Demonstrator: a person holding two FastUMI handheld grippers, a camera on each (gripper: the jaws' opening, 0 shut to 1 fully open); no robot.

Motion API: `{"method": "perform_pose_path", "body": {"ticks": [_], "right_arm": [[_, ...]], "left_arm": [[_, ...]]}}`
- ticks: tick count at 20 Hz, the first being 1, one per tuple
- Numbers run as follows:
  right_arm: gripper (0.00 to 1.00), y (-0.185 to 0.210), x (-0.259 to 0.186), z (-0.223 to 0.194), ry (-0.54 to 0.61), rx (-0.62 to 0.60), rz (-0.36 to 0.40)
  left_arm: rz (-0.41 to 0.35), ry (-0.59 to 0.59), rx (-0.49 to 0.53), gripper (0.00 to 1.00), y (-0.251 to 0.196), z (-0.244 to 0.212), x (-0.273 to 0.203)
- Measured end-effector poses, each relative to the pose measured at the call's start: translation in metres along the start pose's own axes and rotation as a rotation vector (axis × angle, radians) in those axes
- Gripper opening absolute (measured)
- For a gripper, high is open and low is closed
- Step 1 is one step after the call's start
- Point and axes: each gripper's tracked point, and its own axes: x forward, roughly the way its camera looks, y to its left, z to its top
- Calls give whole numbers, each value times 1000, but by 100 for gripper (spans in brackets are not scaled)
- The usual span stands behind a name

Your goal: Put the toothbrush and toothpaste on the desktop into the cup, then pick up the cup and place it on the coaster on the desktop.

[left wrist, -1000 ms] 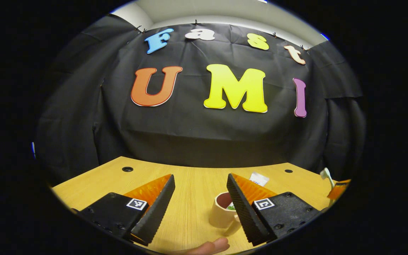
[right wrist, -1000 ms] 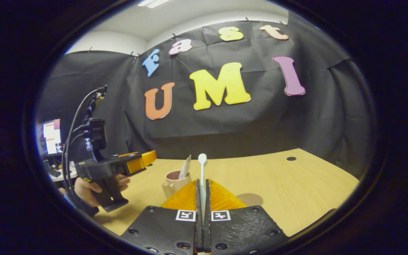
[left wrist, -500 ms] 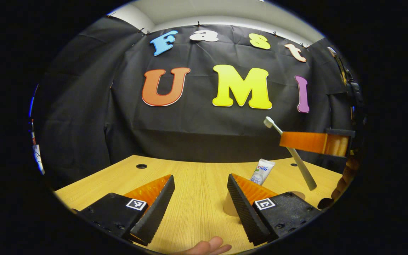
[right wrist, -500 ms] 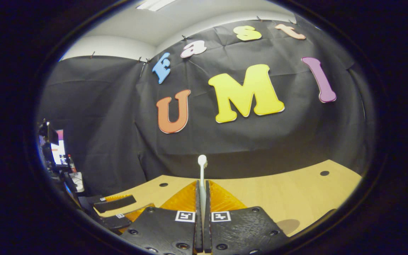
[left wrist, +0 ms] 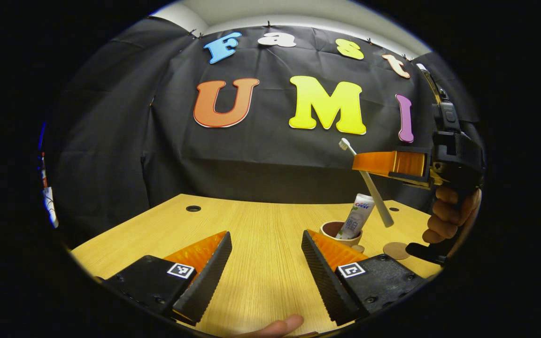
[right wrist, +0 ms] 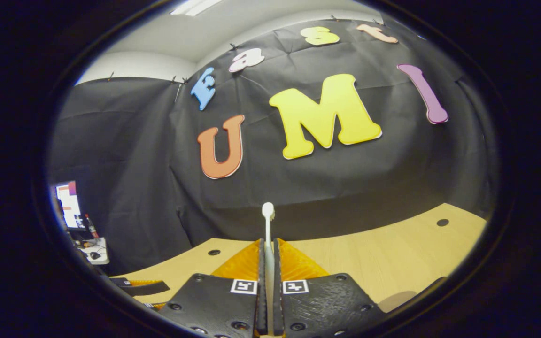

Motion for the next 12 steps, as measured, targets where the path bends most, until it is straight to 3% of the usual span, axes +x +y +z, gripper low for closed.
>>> {"method": "perform_pose_path", "body": {"ticks": [12], "right_arm": [[6,7,14,-1,-27,-36,-12]], "left_arm": [[-24,64,-30,95,-4,-19,2]]}}
